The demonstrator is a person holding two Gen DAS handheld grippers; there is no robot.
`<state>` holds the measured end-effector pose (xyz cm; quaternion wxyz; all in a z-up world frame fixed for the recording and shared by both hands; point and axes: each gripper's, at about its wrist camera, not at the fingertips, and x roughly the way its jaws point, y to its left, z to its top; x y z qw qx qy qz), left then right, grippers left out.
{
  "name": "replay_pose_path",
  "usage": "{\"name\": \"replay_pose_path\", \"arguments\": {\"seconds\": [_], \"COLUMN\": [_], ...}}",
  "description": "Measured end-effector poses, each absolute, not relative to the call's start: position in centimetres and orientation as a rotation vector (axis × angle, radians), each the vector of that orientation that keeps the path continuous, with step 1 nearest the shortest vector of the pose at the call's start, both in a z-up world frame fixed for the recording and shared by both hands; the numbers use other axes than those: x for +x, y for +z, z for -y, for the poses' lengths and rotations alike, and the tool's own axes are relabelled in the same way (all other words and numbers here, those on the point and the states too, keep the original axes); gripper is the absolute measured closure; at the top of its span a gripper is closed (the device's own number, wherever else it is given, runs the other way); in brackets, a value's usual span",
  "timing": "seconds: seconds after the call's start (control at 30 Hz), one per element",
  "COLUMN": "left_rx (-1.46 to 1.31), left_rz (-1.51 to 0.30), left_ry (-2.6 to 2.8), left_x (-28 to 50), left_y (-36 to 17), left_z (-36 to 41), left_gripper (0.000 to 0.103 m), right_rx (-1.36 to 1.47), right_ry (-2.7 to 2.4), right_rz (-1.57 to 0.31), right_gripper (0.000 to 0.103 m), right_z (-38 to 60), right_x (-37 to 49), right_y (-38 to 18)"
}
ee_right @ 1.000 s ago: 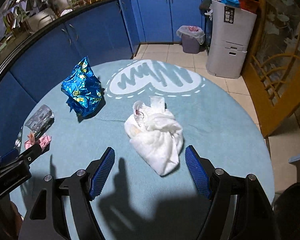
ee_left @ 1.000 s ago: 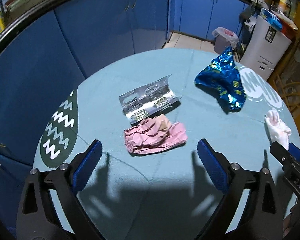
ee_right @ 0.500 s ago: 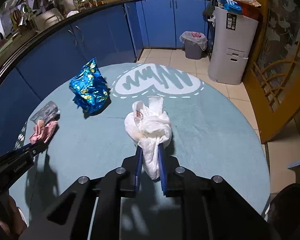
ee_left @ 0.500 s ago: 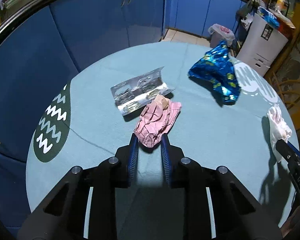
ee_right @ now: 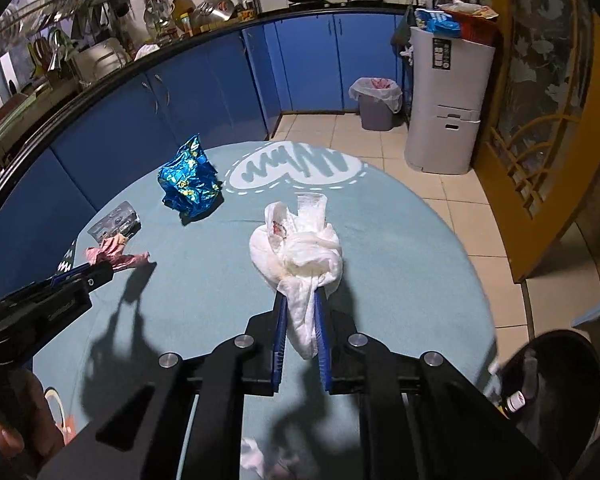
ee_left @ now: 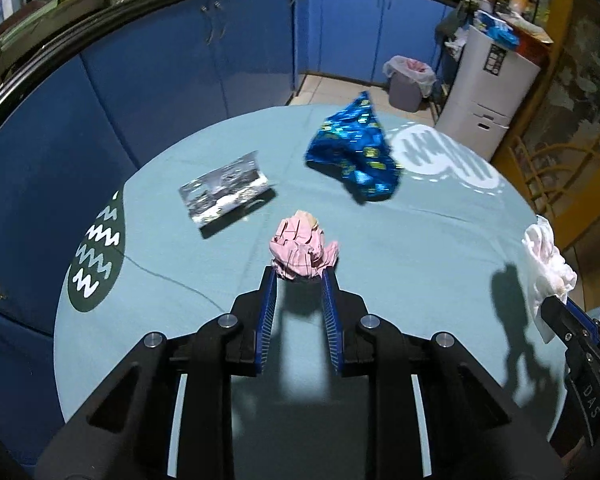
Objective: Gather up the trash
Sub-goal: 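Grasp the pink tissue with the left tool while the right tool holds the white tissue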
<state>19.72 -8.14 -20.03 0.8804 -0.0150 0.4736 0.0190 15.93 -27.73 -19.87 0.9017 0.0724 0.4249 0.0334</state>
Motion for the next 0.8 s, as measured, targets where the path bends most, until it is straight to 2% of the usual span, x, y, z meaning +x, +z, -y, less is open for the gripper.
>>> {"name": "replay_pose_path", "arguments": {"seconds": [0.8], "left_rx": [0.115], "left_rz": [-0.906], "left_ry": [-0.155], "left_x": [14.6], "left_y": [-17.0], "left_z": [19.6], "left_gripper": [0.079], "right_rx": [0.246], "right_ry": [-0.055], "right_rz": [-0.81], "right_gripper": [0.089], "right_z": [35.7], "right_x": [7.6], "right_y": [-17.9]}}
